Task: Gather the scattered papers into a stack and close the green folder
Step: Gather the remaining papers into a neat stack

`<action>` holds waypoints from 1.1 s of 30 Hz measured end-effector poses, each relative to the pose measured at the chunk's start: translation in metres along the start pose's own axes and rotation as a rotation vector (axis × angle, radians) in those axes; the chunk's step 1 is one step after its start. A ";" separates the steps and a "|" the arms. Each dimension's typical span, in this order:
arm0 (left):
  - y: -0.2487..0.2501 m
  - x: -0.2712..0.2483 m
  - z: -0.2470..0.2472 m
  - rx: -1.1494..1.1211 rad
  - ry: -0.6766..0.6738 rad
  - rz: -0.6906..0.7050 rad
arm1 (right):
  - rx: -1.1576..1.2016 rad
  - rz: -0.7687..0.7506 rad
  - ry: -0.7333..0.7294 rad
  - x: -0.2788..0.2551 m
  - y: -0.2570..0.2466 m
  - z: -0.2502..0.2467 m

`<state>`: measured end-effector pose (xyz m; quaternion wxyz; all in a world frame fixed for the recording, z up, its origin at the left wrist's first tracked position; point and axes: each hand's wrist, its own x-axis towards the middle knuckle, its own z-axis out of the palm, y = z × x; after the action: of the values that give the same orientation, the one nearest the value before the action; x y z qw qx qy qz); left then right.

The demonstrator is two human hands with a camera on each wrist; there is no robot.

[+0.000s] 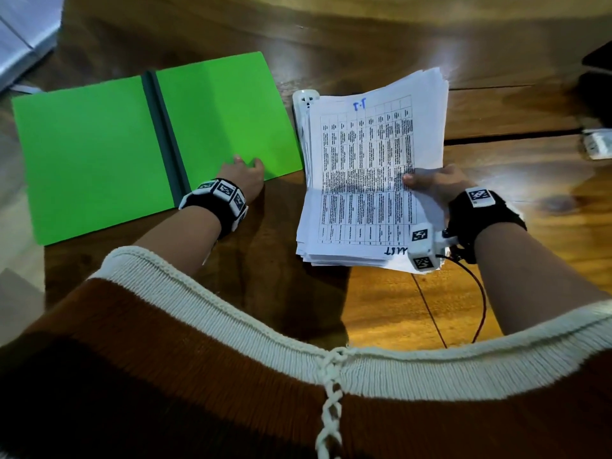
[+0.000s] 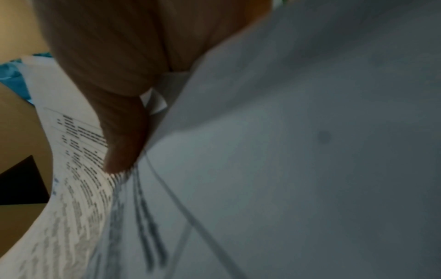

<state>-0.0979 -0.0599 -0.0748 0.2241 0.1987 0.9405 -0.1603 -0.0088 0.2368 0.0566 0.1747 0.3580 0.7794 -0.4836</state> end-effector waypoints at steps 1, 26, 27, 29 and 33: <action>0.001 -0.004 -0.001 -0.024 -0.025 -0.005 | -0.006 -0.002 0.014 -0.003 0.000 0.000; -0.017 -0.075 0.055 -0.562 -0.176 -0.362 | -0.037 -0.063 0.015 -0.054 0.027 -0.034; -0.010 -0.078 0.054 -0.566 -0.173 -0.364 | -0.042 -0.078 0.010 -0.054 0.026 -0.036; 0.004 -0.085 0.052 -0.570 -0.174 -0.375 | -0.039 -0.100 -0.014 -0.053 0.026 -0.039; 0.036 -0.101 0.057 -0.540 -0.201 -0.348 | -0.085 -0.124 -0.058 -0.055 0.023 -0.049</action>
<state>0.0215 -0.0814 -0.0820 0.3297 -0.0483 0.9420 0.0398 0.0488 0.2650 0.0989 0.1821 0.2872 0.8143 -0.4704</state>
